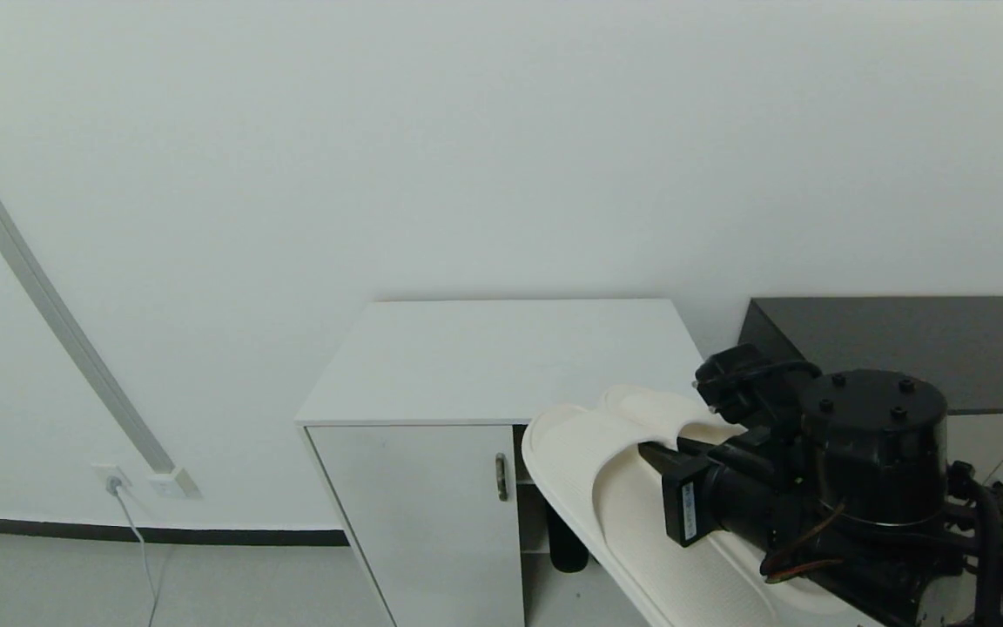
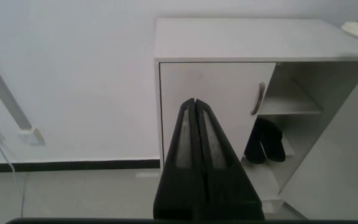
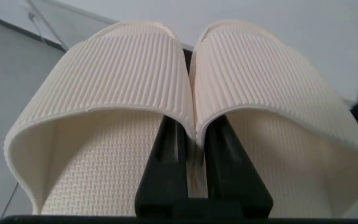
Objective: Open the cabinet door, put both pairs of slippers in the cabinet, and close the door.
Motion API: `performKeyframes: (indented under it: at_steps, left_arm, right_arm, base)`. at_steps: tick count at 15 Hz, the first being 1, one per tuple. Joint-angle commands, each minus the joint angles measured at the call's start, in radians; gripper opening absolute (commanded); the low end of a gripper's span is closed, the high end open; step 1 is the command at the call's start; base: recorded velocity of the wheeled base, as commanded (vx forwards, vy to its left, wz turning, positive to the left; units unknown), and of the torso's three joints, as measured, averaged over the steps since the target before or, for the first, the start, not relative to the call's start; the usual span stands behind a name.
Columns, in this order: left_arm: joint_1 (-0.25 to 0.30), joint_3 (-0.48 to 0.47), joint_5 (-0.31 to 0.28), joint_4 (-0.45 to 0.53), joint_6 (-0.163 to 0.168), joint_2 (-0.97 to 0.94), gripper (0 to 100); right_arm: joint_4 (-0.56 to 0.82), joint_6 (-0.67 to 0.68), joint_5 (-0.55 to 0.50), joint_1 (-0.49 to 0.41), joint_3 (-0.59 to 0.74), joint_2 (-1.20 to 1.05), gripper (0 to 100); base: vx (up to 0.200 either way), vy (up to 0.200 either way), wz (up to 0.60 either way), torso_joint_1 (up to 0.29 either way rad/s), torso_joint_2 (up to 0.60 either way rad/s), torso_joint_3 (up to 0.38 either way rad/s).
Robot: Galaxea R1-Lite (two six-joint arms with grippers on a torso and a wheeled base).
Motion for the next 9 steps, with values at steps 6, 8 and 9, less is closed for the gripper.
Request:
performKeyframes:
  at_steps: [6, 8, 9]
  left_arm:
    - [0.000, 0.001, -0.001, 0.000, 0.000, 0.001, 0]
    - [0.000, 0.001, -0.001, 0.000, 0.000, 0.001, 0]
    - [0.000, 0.001, -0.001, 0.000, 0.000, 0.001, 0]
  right_arm:
    - [0.000, -0.019, -0.001, -0.001, 0.015, 0.007, 0]
    - [0.000, -0.030, -0.001, 0.000, 0.017, 0.010, 0]
    - [0.000, -0.033, -0.001, -0.001, 0.018, 0.012, 0]
  base:
    - [0.000, 0.000, 0.00, 0.000, 0.00, 0.000]
    - [0.000, 0.000, 0.00, -0.132, 0.28, 0.151]
    - [0.000, 0.000, 0.00, -0.159, 0.35, 0.188]
